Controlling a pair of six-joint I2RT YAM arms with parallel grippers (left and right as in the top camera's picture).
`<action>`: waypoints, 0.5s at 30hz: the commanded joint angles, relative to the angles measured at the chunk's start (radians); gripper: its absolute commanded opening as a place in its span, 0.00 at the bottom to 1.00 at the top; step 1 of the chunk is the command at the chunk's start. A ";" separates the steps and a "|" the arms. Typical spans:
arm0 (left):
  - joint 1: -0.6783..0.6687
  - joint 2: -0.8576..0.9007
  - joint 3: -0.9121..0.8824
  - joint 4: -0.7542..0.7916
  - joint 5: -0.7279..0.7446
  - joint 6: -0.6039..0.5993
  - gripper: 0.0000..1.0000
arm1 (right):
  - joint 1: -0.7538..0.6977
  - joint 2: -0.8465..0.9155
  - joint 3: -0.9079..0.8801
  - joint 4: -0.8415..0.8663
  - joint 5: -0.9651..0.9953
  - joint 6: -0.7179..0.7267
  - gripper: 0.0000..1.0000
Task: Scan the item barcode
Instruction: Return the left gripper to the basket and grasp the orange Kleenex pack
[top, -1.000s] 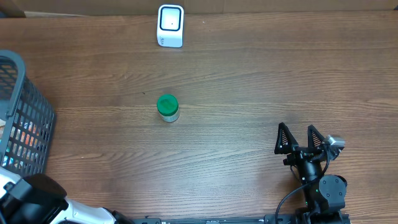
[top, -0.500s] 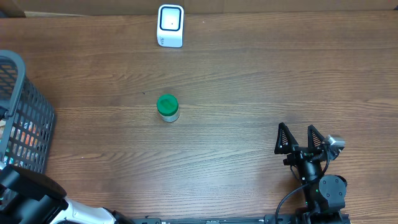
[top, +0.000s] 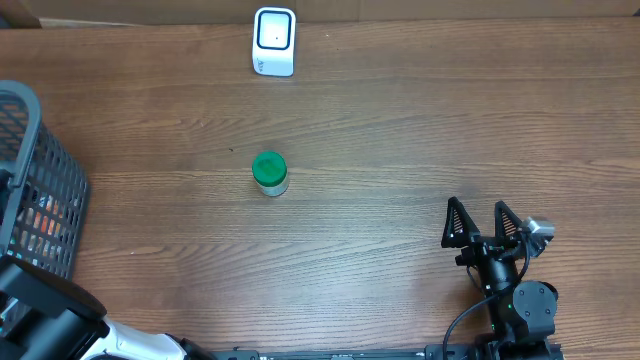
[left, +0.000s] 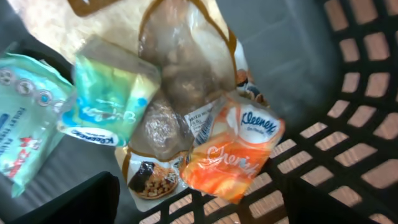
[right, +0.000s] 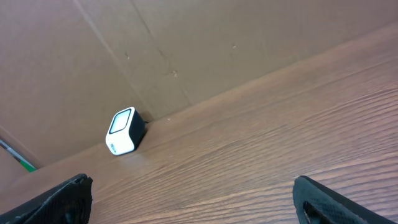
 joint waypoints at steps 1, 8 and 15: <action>0.001 -0.002 -0.038 0.023 0.019 0.041 0.85 | 0.008 -0.011 -0.007 0.005 -0.003 -0.004 1.00; 0.001 0.008 -0.069 0.073 0.019 0.067 0.84 | 0.008 -0.011 -0.007 0.005 -0.003 -0.004 1.00; -0.005 0.074 -0.069 0.102 0.096 0.124 0.82 | 0.008 -0.011 -0.007 0.005 -0.003 -0.004 1.00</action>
